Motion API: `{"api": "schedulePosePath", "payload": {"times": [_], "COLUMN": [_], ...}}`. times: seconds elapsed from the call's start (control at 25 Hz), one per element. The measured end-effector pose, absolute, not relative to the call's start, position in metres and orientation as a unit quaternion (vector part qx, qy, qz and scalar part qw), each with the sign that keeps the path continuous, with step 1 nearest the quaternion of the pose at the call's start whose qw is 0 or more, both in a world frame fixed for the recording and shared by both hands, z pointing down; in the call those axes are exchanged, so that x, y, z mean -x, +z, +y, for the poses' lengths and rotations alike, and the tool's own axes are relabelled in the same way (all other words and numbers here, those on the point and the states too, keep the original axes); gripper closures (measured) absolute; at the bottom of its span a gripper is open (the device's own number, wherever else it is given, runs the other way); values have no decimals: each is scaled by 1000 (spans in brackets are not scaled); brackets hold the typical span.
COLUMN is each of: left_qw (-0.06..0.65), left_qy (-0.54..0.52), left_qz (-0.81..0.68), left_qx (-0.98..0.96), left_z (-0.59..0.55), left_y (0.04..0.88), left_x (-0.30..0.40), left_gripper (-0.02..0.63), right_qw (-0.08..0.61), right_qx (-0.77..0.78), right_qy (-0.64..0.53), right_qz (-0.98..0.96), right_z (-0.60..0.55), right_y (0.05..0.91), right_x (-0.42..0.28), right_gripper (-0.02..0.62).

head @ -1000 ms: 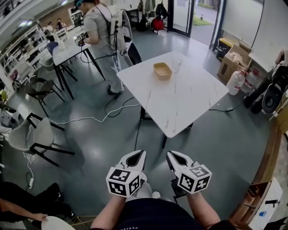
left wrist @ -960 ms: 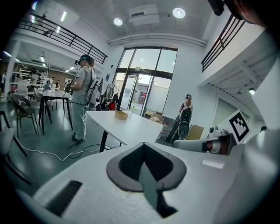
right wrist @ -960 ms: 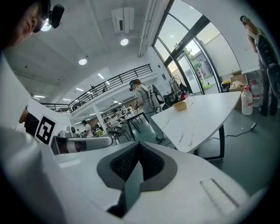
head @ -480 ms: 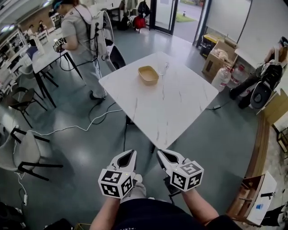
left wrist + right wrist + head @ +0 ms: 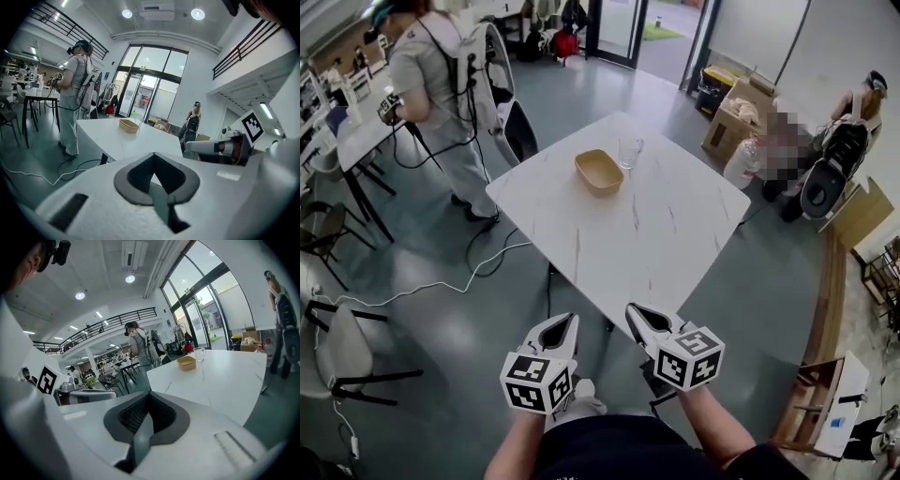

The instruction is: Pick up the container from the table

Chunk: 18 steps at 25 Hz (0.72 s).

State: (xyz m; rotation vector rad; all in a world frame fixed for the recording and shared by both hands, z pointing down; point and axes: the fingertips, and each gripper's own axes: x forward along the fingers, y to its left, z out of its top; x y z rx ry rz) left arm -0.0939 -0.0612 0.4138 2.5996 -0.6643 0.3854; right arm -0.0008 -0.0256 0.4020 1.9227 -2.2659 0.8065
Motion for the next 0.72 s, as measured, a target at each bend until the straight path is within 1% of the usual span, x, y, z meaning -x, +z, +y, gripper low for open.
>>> {"api": "schedulePosePath", "payload": {"times": [0.2,0.4,0.72], "left_qw": [214,212,209], "left_qy": [138,140,148], "left_qz": [-225,-202,-216], "left_qx": [-941,-946,-942], "left_z": [-99,-113,-140], "left_y": [415,420,420], "left_x": [86,66,31], "left_gripper": [611,611,611], "right_qw": [37,50,61], "right_qx": [-633,-632,-602], "right_qy": [255,256,256], "right_qz": [-730,-730,-754], "right_z": [-59,-79,-118], "right_y": [399,402,403], "right_x": [-9,-25,-63], "right_gripper": [594,594,594]}}
